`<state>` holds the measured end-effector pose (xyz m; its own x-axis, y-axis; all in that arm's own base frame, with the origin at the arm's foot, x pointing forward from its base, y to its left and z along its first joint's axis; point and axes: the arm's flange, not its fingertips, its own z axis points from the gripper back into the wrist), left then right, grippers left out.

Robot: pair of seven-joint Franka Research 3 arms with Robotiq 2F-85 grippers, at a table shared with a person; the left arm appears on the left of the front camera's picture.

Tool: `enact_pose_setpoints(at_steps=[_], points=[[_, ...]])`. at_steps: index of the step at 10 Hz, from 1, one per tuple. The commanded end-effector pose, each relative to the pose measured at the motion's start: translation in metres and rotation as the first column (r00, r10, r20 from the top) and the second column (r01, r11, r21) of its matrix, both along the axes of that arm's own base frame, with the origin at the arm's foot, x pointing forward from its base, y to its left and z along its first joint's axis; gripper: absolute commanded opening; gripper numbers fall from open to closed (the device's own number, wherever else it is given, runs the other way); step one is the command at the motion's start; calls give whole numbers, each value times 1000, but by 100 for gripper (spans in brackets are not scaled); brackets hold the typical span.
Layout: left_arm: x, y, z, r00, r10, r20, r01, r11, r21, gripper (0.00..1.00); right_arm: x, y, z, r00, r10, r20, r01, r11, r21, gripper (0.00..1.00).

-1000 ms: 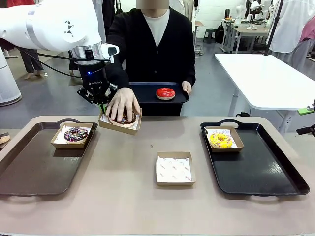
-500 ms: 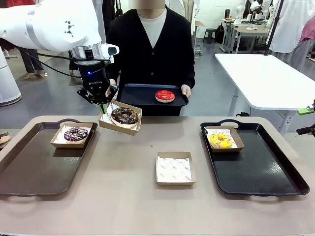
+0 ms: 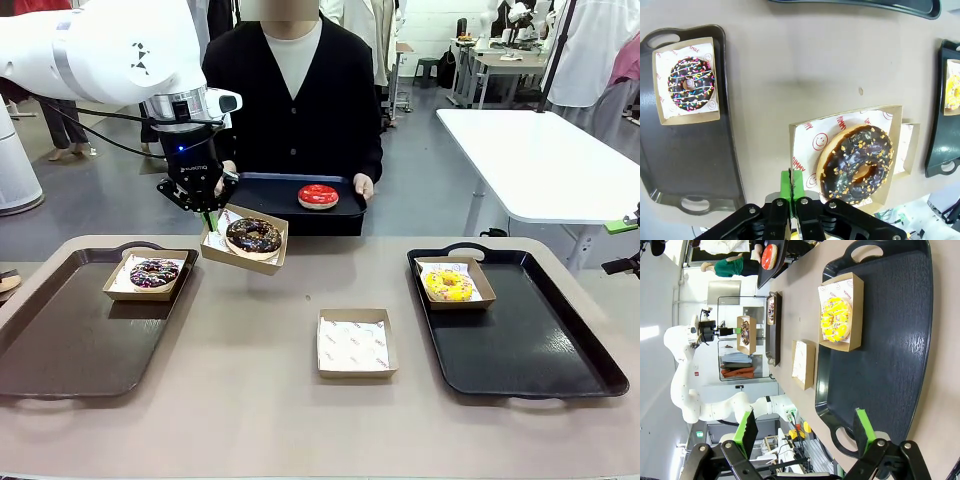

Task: Individually package the donuts and arrange them on the tray.
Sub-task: Place the picked Paper togo box on the Handle tray while simultaneously picking up another Paper togo box from the table with the other hand.

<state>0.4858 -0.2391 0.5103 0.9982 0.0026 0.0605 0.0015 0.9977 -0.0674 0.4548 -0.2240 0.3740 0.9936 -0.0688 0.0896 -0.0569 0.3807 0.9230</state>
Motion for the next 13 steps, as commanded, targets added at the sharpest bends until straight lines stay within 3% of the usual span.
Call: enact_pose_setpoints(at_steps=[1,5,6,8,10,11,13], points=[[-4,1,2,1000,7,-2,-7,1000,-11,0,-2,1,-3,1000,4,-9,-4,1000,0,100],[0,0,0,1000,0,0,0,1000,0,1,3,10,9,1000,19,11,-19,999,-43,100],[-7,7,8,1000,-19,2,19,1000,-7,1,0,30,32,996,83,23,-80,991,-104,100],[-26,46,35,997,3,73,-4,1000,14,1,-15,80,108,987,144,65,-123,960,-253,100],[-38,97,41,995,57,81,-58,998,5,1,-17,124,161,983,176,49,-149,928,-340,100],[-48,124,43,996,65,58,-64,998,-22,1,-18,155,176,981,195,18,-171,901,-399,100],[-54,167,24,996,84,23,-83,995,-54,1,2,221,177,985,166,-45,-164,821,-547,100]])
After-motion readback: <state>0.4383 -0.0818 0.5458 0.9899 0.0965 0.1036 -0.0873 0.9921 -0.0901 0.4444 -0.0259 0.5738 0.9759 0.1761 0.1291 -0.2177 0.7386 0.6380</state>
